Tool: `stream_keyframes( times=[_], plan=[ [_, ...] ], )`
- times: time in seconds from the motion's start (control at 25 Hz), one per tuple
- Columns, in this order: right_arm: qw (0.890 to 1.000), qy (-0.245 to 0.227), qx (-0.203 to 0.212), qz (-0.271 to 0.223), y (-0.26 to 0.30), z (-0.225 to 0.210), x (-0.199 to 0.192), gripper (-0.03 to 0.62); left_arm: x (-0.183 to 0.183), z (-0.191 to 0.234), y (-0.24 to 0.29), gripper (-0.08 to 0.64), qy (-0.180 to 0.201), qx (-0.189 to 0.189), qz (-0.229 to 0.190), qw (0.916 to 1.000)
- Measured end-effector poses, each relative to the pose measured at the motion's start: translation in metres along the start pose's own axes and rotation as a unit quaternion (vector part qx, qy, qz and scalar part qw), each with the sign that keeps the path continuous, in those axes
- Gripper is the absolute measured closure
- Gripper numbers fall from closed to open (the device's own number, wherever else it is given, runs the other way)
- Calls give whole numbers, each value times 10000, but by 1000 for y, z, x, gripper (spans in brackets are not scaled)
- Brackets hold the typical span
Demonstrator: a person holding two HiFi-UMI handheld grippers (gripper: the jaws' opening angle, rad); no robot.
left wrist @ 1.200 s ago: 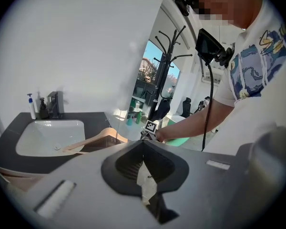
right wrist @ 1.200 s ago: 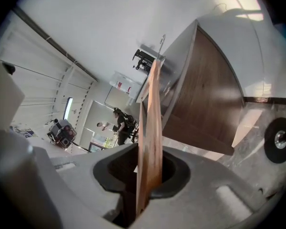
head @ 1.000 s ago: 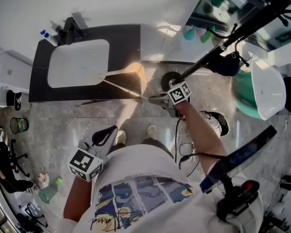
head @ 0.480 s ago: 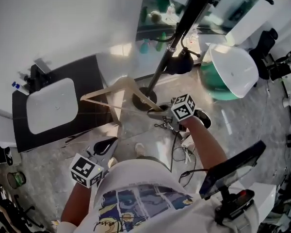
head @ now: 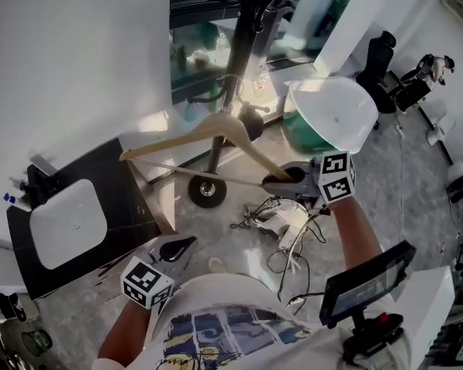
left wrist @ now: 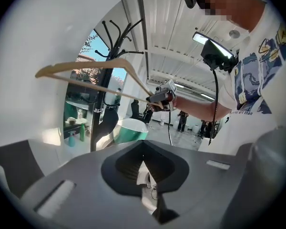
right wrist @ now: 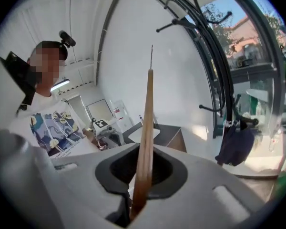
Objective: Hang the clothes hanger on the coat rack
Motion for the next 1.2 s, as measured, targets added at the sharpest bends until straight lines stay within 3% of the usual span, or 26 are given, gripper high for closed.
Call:
stream_keyframes(
  times=[0.24,0.44,0.6,0.8,1.2],
  plan=[
    [9961,-742,-457,-121,-67,-16,63,566,5,-2,24,557,75,-158,4,9998],
    [9933,-852,-774,-34,-103,-67,84,586,16,-6,33,557,-57,-108,-182,9998],
    [9937,-747,-833,31,-109,-117,82,588,34,-7,40,557,-126,-78,-481,9987],
    [9948,-653,-749,224,-96,-162,71,588,32,6,37,557,-163,325,-668,9971],
    [9970,-585,-447,243,-77,-204,46,588,32,15,34,557,-268,877,-810,9925]
  ],
)
Point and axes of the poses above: the fingertips, and each gripper's own axes: y forward along the fingers, z to its left, x out of its top, the point moved 2 cm from there along -y, backward along the fingers, and after that the axes turned 15 degrees about -y, right-handed, at the moved point
